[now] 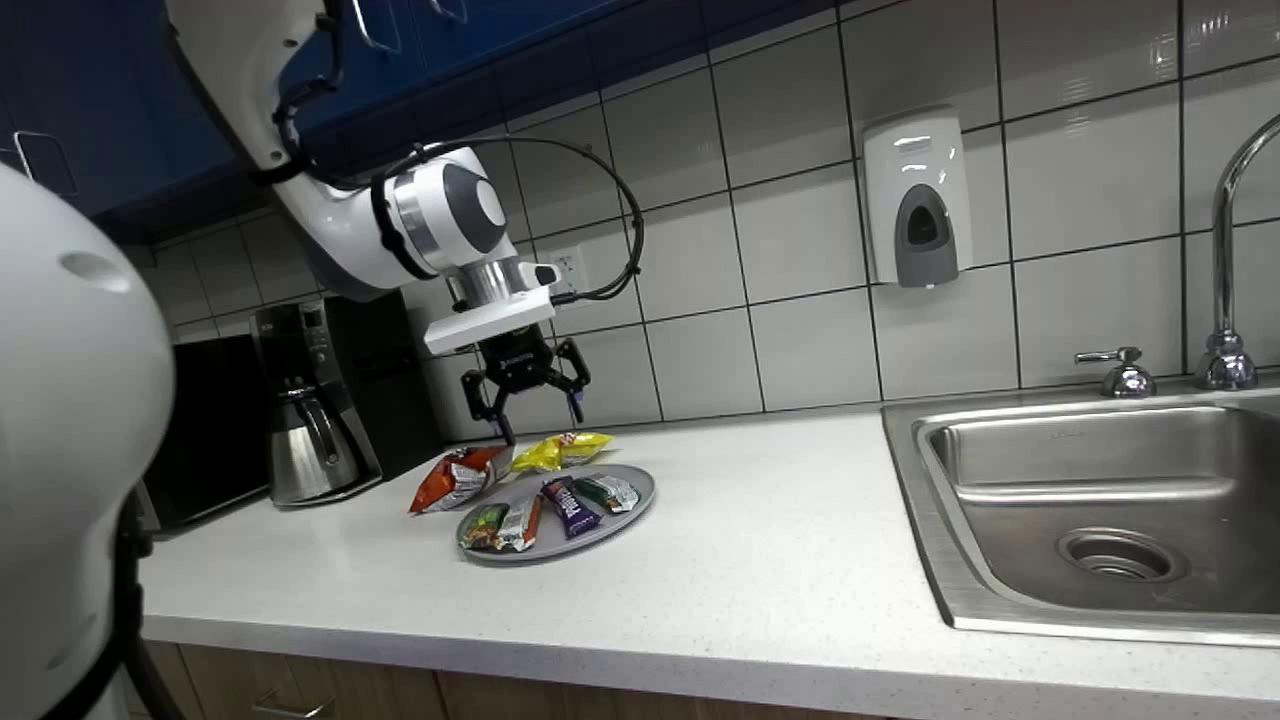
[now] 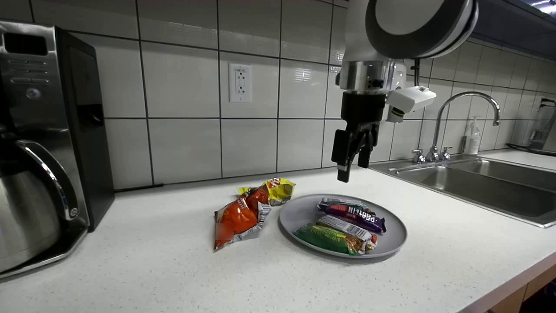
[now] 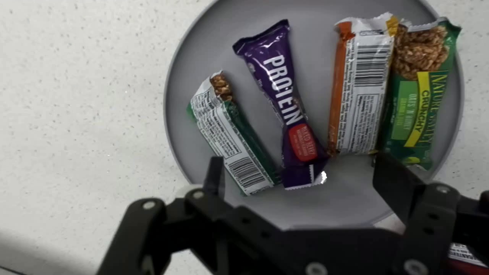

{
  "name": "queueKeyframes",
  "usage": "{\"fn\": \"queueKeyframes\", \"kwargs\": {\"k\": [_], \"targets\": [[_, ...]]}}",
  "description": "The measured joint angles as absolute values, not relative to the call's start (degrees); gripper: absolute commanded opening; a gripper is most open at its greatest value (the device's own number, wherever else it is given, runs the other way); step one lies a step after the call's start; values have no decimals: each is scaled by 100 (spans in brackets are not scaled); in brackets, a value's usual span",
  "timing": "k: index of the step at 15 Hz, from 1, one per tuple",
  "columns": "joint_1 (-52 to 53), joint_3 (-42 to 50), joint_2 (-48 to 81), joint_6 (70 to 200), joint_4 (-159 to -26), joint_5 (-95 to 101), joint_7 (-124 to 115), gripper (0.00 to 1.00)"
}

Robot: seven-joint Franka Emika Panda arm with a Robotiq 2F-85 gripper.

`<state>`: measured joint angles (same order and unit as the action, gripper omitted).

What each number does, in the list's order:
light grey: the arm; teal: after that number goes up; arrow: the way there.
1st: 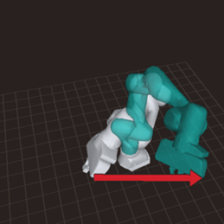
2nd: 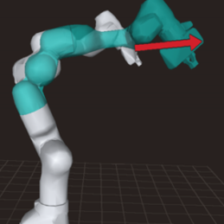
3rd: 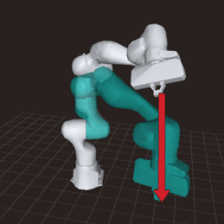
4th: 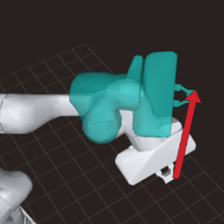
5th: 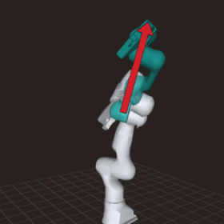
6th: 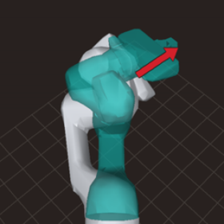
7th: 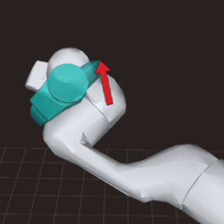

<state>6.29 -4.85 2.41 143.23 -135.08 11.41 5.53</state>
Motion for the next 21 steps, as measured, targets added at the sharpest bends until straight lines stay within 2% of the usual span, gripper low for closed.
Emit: {"fn": "queueKeyframes", "kwargs": {"k": [15,21], "targets": [[724,-765,-1798,14280,-15327,1239,-1135,100],[616,-764,-2137,14280,-15662,1239,-1253,100]]}}
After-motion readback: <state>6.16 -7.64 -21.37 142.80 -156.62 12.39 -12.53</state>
